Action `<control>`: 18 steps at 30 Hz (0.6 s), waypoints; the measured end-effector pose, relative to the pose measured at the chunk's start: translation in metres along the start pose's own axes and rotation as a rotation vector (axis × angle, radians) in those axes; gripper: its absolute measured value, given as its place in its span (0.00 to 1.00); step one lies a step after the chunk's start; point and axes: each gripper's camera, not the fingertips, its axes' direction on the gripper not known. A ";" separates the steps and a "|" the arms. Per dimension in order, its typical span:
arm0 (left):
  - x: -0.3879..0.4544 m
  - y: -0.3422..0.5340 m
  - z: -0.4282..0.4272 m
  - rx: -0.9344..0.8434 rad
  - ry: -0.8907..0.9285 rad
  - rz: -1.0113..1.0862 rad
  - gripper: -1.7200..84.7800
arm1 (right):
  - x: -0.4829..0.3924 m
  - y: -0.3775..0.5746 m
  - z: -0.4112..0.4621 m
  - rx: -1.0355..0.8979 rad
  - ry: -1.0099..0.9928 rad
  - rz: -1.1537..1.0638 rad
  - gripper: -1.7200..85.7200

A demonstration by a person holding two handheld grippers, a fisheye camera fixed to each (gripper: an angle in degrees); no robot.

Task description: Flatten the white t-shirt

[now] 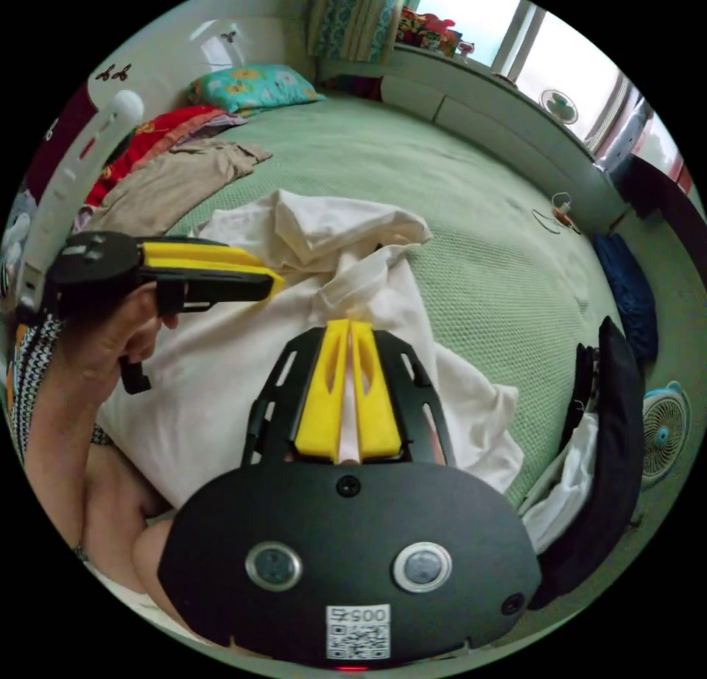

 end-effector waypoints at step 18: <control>-0.041 -0.036 0.004 0.020 -0.016 -0.004 0.14 | 0.198 -0.140 0.022 0.057 0.016 0.362 0.03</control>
